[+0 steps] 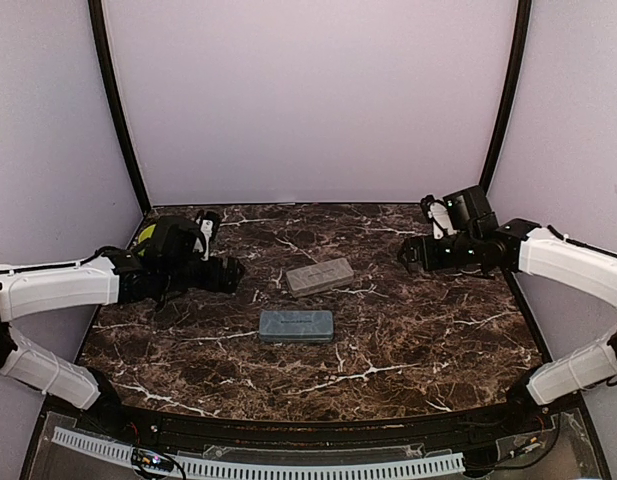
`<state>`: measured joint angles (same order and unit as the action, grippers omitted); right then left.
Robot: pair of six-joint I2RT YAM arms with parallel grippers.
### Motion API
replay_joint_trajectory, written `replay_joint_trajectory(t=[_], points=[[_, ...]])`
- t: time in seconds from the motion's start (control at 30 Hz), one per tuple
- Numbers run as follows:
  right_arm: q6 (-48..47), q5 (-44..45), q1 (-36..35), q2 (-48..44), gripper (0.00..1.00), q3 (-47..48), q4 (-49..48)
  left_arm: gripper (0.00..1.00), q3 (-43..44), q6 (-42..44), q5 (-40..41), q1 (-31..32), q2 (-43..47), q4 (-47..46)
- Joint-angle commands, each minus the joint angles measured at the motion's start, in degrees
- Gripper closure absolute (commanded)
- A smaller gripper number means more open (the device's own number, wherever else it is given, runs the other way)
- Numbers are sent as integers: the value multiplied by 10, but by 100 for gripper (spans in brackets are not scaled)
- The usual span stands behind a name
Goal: Organize the sunglasses
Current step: Reset both arms
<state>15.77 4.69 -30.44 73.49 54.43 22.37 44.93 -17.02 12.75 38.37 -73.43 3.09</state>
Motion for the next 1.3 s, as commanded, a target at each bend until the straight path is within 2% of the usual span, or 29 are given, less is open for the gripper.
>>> replay_joint_trajectory(t=[0.0, 0.1, 0.2, 0.37, 0.53, 0.67, 1.27], points=[[15, 65, 34, 21, 0, 53, -3, 1, 62, -4, 38, -63, -27, 11], [26, 131, 38, 19, 0, 61, -31, 1, 78, -11, 73, -89, -33, -1], [24, 162, 41, 1, 0, 53, -64, 1, 69, -8, 114, -104, -7, -28], [-2, 180, 43, -37, 0, 29, -89, 1, 33, 57, 103, -108, 59, -82], [-20, 179, 42, -127, 0, -60, -154, 1, -68, 67, 75, -108, 155, -142], [-18, 203, 42, -161, 0, -85, -146, 1, -126, 80, 86, -108, 220, -177], [-23, 202, 42, -186, 0, -103, -156, 2, -116, 89, 71, -108, 217, -161]])
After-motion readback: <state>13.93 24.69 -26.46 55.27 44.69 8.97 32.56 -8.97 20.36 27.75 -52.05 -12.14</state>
